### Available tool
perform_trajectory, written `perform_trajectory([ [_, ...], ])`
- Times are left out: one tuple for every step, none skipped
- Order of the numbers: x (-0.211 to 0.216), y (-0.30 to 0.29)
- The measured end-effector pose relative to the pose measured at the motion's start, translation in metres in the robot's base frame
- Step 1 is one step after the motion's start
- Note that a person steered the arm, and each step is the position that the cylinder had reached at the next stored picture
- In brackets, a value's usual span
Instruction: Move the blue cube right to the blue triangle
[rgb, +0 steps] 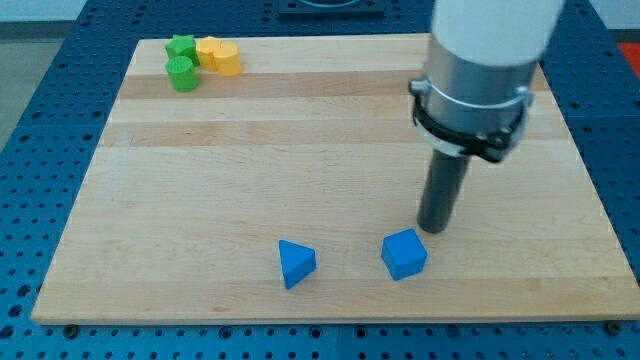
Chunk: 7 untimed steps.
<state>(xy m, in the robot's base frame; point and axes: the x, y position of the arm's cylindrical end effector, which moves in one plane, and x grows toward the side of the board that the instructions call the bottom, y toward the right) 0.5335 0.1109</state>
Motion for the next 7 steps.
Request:
perform_trajectory([
  [0.029, 0.009],
  [0.043, 0.008],
  [0.043, -0.004],
  [0.043, -0.01],
  [0.043, -0.013],
  [0.043, -0.023],
  [0.042, -0.031],
])
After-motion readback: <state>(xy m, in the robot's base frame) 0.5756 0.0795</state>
